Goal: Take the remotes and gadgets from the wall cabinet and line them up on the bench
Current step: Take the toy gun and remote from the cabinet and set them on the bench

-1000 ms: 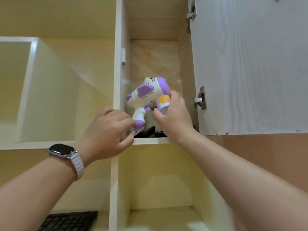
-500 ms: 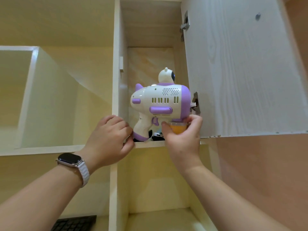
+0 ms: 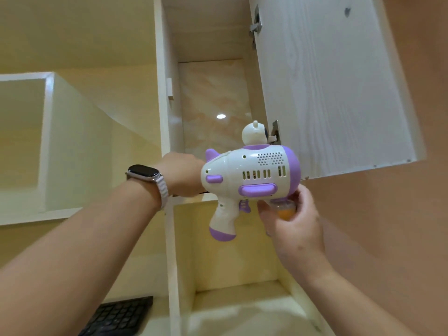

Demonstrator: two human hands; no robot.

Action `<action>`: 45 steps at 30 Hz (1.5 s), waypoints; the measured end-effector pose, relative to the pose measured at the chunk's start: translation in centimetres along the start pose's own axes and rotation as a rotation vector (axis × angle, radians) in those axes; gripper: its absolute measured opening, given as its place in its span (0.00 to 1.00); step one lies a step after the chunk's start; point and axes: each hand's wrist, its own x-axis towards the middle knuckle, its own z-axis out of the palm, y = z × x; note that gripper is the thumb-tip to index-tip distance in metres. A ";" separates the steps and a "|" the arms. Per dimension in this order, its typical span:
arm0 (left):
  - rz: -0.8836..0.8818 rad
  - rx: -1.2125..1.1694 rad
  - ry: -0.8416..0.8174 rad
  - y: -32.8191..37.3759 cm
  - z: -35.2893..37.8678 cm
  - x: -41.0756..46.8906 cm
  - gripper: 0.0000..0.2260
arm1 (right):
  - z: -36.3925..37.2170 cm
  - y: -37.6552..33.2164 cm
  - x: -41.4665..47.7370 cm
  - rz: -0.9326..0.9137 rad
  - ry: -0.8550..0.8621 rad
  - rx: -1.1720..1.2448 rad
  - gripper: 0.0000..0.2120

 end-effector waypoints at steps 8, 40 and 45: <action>-0.023 -0.048 -0.092 1.0 -1.0 0.1 0.10 | -2.5 0.3 0.1 0.010 0.018 0.023 0.20; -0.516 -0.705 0.571 1.0 4.1 -9.4 0.14 | -2.9 1.7 -2.0 0.147 -0.089 0.150 0.23; -0.594 -0.987 0.454 3.4 4.7 -12.1 0.06 | -2.9 2.1 -3.6 0.204 -0.155 0.191 0.26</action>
